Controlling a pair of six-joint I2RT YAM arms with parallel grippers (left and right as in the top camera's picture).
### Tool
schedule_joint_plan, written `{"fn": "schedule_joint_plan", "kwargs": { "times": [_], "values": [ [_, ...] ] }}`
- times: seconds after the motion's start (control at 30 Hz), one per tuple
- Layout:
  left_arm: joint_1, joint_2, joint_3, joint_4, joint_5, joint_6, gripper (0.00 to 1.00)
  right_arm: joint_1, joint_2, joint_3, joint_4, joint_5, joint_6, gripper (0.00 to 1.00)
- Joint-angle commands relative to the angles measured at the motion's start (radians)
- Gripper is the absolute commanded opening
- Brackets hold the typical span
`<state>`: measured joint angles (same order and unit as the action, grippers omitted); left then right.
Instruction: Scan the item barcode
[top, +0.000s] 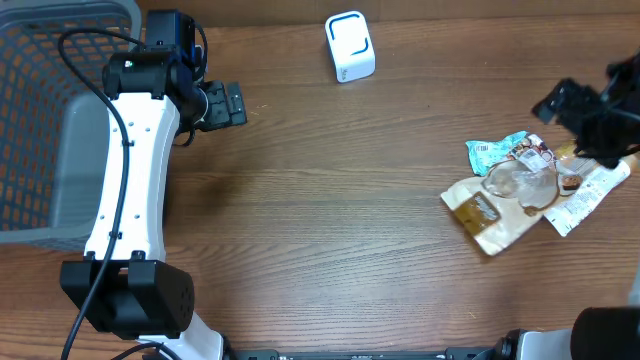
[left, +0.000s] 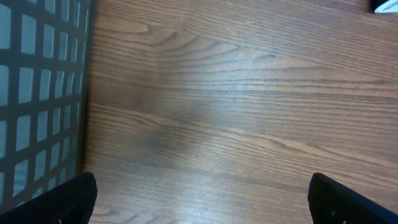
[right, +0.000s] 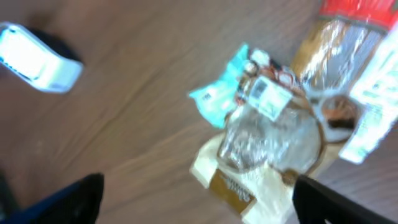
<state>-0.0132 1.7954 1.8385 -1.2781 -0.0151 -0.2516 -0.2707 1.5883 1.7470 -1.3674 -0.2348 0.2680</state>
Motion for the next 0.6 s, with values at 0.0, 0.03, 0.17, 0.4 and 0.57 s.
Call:
{"fn": "schedule_joint_plan", "kwargs": {
  "times": [0.0, 0.03, 0.17, 0.4, 0.57],
  "values": [
    [0.000, 0.003, -0.005, 0.000, 0.005, 0.020, 1.00, 0.028, -0.048, 0.192, -0.079, 0.008, -0.037, 1.00],
    [0.000, 0.003, -0.005, 0.000, 0.005, 0.020, 1.00, 0.034, -0.055, 0.238, -0.106, 0.008, -0.037, 1.00],
    [0.000, 0.003, -0.005, 0.000, 0.005, 0.020, 1.00, 0.097, -0.106, 0.447, -0.266, 0.005, -0.089, 1.00],
    [0.000, 0.003, -0.005, 0.000, 0.005, 0.020, 1.00, 0.174, -0.222, 0.512, -0.326, -0.040, -0.086, 1.00],
    [0.000, 0.003, -0.005, 0.000, 0.005, 0.020, 1.00, 0.174, -0.266, 0.512, -0.326, -0.040, -0.086, 1.00]
  ]
}}
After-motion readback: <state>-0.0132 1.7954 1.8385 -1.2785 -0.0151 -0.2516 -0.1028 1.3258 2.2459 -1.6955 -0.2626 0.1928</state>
